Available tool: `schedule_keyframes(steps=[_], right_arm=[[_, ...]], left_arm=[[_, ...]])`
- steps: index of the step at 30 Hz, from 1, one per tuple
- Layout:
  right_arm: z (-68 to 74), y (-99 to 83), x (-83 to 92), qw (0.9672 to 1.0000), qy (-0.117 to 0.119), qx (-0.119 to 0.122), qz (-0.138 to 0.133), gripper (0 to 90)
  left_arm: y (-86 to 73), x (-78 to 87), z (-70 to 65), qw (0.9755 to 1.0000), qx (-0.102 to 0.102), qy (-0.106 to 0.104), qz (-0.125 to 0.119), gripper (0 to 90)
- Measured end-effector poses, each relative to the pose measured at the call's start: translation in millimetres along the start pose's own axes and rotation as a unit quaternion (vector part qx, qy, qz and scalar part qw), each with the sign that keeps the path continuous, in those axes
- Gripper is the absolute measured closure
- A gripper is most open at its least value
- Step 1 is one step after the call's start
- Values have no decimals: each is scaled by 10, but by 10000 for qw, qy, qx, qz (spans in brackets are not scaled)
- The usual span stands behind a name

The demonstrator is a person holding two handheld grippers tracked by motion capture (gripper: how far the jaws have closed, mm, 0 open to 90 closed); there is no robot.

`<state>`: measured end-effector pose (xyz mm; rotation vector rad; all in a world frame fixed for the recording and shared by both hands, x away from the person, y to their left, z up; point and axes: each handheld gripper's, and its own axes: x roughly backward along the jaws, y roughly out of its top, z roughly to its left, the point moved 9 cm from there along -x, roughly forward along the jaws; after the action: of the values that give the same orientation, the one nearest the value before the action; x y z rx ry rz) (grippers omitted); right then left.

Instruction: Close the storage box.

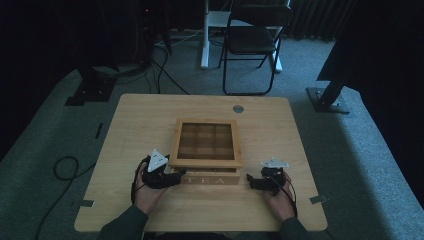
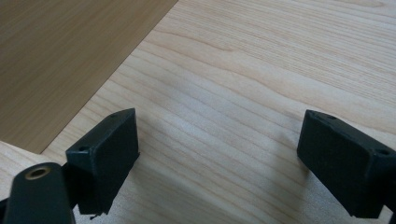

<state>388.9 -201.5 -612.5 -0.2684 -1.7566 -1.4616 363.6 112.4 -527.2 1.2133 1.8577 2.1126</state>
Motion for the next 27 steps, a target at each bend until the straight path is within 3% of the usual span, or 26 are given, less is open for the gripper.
schedule_keyframes(steps=[27], right_arm=[[5,1,-1,10000,14,19,-5,122]], left_arm=[[-189,56,-38,9995,37,270,186,260]])
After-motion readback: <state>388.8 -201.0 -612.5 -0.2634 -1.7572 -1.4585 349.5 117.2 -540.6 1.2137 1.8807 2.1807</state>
